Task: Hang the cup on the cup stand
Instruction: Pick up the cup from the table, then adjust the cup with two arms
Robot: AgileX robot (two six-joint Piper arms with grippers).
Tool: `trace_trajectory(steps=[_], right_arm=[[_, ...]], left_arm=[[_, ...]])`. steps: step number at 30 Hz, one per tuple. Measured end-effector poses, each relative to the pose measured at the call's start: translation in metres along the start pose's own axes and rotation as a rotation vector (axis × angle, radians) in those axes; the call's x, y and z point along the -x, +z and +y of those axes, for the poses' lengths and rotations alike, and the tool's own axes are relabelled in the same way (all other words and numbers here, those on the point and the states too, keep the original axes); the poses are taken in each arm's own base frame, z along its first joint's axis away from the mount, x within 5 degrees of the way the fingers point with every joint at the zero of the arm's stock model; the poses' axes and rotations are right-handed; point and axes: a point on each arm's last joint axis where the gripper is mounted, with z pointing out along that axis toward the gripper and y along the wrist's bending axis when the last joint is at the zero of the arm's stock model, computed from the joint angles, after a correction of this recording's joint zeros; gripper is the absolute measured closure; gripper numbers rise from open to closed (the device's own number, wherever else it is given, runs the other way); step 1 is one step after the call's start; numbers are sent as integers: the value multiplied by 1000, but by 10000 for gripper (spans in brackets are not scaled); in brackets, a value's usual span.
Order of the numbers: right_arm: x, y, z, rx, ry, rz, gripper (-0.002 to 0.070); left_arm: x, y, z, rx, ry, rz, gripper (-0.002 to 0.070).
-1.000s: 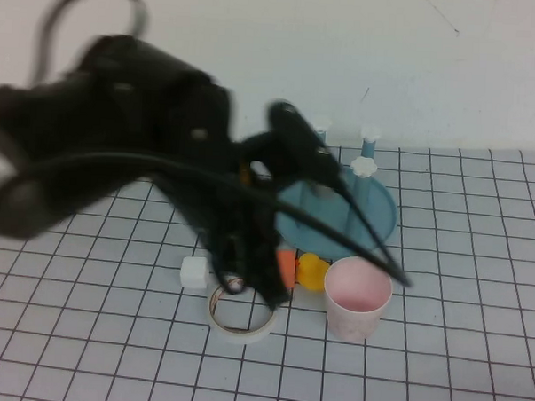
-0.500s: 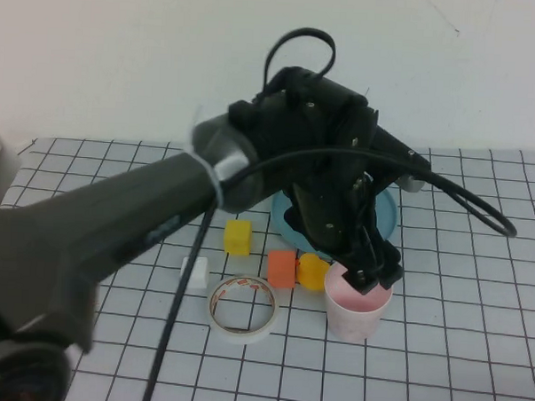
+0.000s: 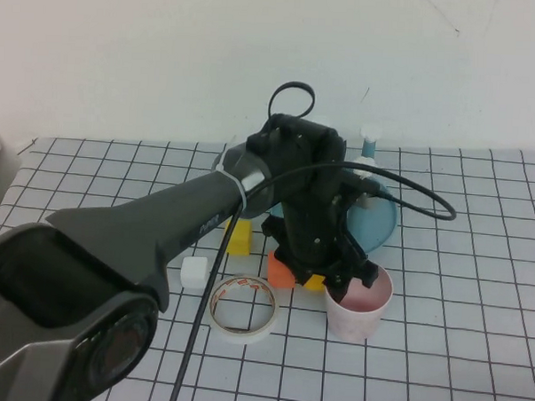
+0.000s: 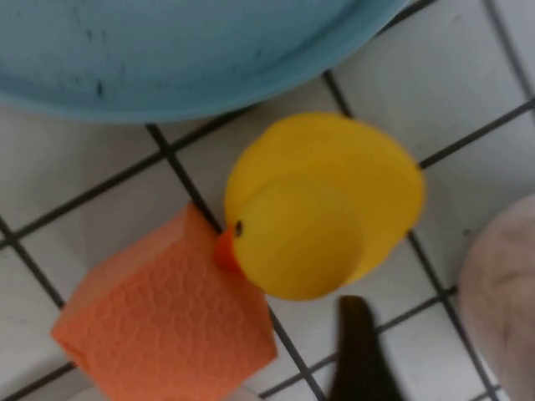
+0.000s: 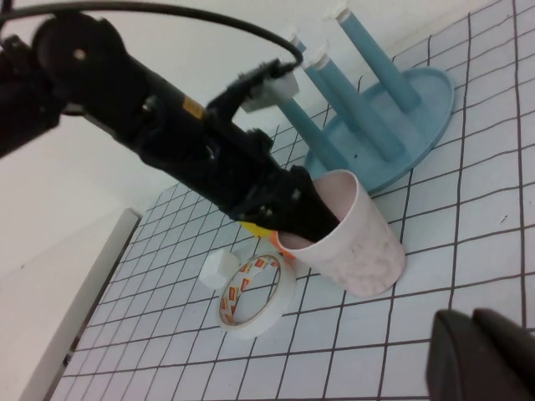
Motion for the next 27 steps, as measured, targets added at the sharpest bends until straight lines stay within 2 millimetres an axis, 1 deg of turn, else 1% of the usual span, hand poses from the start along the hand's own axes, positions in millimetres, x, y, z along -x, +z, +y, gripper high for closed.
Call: trace_trajectory(steps=[3,5,6,9,11,13,14,16,17,20,21,24,26,27], right_arm=[[0,0,0,2,-3,1,678],[0,0,0,2,-6,1,678],[0,0,0,3,-6,1,678],[0,0,0,3,-6,1,678],[0,0,0,3,-6,1,678],[0,0,0,3,-6,1,678],[0,0,0,3,-5,1,678],[0,0,0,4,-4,0,678],[0,0,0,5,-4,2,678],[-1,0,1,9,-4,12,678],[-1,0,1,15,-2,14,678],[-2,0,3,36,25,23,678],[-1,0,7,79,92,14,678],[0,0,9,101,120,10,678]], left_arm=[[-1,9,3,-13,-10,20,379],[-1,12,3,-20,10,26,518],[-1,13,3,-22,16,25,572],[-1,12,2,-27,27,21,641],[0,9,2,-25,35,13,654],[1,2,2,-18,59,-2,656],[1,-6,1,-12,79,-16,656],[2,-27,0,1,138,-51,656],[2,-42,-2,8,181,-77,656],[0,-101,-6,51,298,-190,657],[-2,-118,-7,72,320,-226,657],[-16,-175,-8,148,367,-368,657],[-29,-199,-8,170,381,-450,657],[-38,-208,-9,175,390,-481,657]])
